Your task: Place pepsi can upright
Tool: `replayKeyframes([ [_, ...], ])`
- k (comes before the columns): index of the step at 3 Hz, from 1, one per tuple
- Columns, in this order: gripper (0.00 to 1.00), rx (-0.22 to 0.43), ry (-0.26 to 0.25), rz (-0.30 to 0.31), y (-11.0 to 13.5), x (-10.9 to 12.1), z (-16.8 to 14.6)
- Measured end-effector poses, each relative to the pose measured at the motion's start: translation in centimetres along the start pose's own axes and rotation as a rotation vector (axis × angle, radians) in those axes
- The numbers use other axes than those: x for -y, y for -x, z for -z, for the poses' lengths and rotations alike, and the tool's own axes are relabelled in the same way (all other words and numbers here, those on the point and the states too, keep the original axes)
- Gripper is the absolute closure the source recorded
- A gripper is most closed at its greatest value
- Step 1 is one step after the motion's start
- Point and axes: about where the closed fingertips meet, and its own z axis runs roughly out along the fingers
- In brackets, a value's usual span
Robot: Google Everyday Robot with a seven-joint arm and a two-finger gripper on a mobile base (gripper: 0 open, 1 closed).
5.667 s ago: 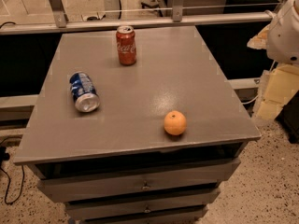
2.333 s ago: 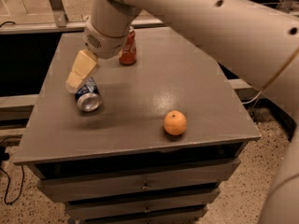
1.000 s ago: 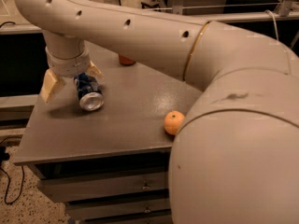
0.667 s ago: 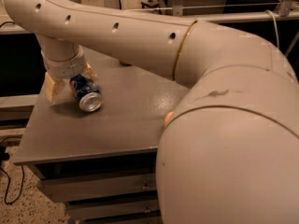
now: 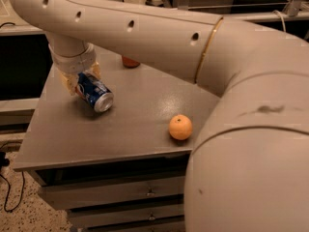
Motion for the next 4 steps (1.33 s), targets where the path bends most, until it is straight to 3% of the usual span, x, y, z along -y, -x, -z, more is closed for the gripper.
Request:
replayKeyframes([
  [1,0.95,0.111,0.047,0.032,0.1,1.8,2.4],
  [3,1.0,0.469,0.281,0.025,1.5,7.6,7.6],
  [4,1.0,0.618,0.443,0.008,1.7,8.7,8.8],
])
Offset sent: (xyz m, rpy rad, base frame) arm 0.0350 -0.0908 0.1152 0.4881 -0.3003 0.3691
